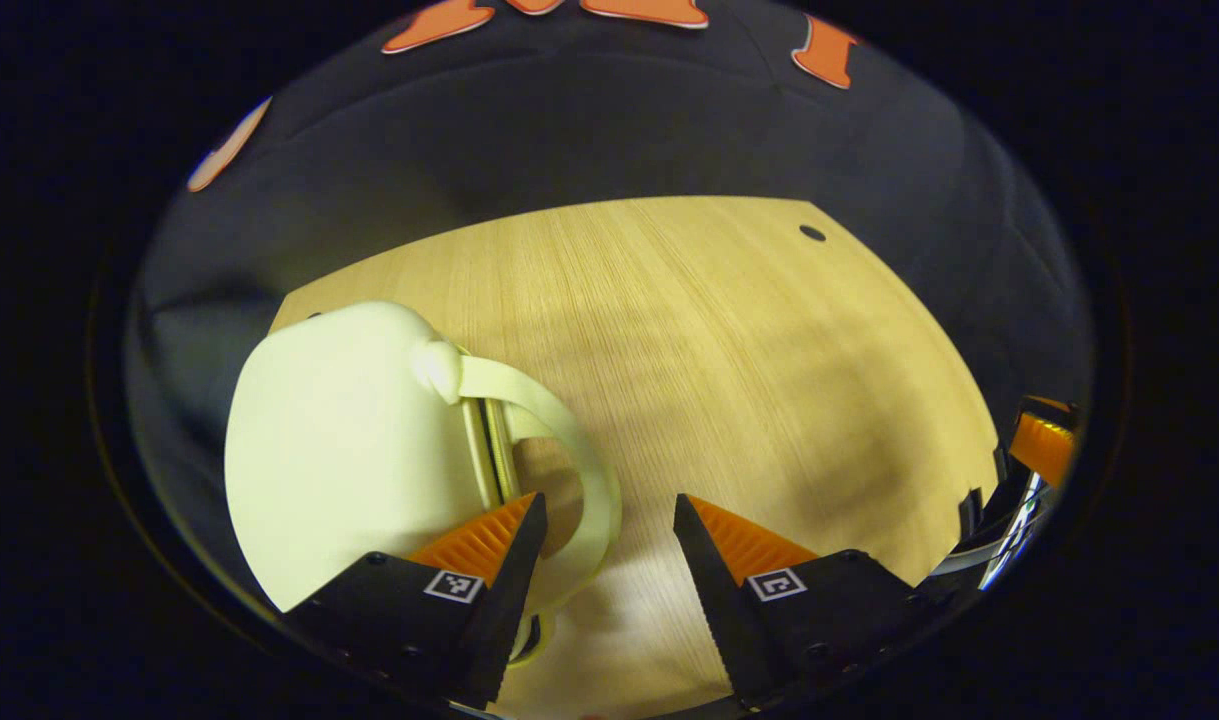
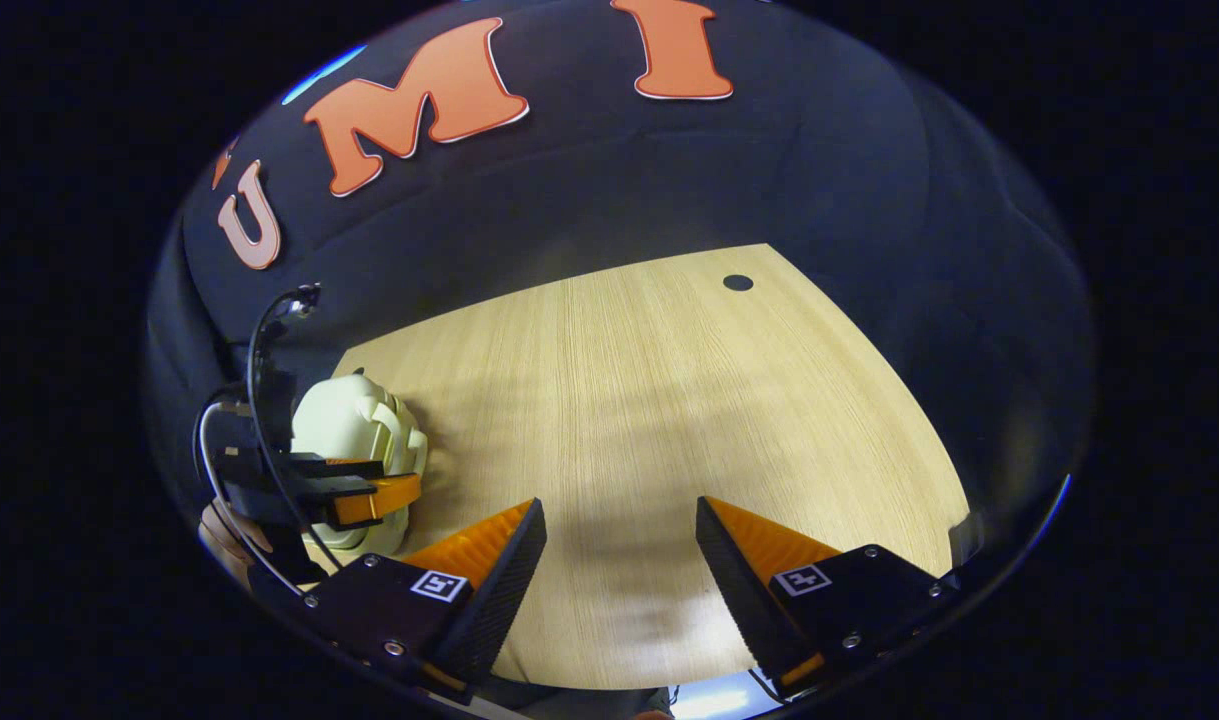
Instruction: First open the suitcase, pack the skin care products into it, and then close the suitcase.
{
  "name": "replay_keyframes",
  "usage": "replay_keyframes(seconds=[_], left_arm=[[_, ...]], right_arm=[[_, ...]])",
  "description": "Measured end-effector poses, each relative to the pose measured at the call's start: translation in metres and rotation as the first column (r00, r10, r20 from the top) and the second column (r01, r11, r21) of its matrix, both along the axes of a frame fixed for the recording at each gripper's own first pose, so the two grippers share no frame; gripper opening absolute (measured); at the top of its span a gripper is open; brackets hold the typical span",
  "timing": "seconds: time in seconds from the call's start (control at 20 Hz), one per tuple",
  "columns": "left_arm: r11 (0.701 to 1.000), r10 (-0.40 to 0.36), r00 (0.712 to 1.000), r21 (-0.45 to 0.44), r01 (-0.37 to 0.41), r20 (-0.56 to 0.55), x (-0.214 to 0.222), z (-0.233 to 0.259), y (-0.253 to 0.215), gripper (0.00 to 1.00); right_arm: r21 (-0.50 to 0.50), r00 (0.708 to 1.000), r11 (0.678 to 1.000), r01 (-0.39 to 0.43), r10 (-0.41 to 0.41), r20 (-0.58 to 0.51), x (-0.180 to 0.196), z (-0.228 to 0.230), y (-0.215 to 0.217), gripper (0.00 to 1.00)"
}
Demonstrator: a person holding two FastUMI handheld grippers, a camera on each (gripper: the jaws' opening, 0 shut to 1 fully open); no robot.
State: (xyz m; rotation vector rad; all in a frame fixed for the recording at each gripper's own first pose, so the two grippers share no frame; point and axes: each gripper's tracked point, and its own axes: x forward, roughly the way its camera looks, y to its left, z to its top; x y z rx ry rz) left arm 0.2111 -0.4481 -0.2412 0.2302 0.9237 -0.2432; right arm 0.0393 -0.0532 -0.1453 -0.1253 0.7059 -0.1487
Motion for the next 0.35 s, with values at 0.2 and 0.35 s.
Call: replay_keyframes(seconds=[0.2, 0.35], left_arm=[[0.997, -0.014, 0.969, -0.065, 0.031, 0.245, 0.053, 0.092, -0.025, 0.9], [0.989, 0.027, 0.863, -0.139, 0.05, 0.504, 0.072, 0.191, -0.04, 0.94]], right_arm=[[-0.055, 0.997, 0.998, -0.01, 0.014, 0.078, 0.01, 0.019, 0.019, 0.96], [-0.051, 0.98, 0.999, 0.013, -0.003, 0.197, 0.021, 0.047, 0.034, 0.96]])
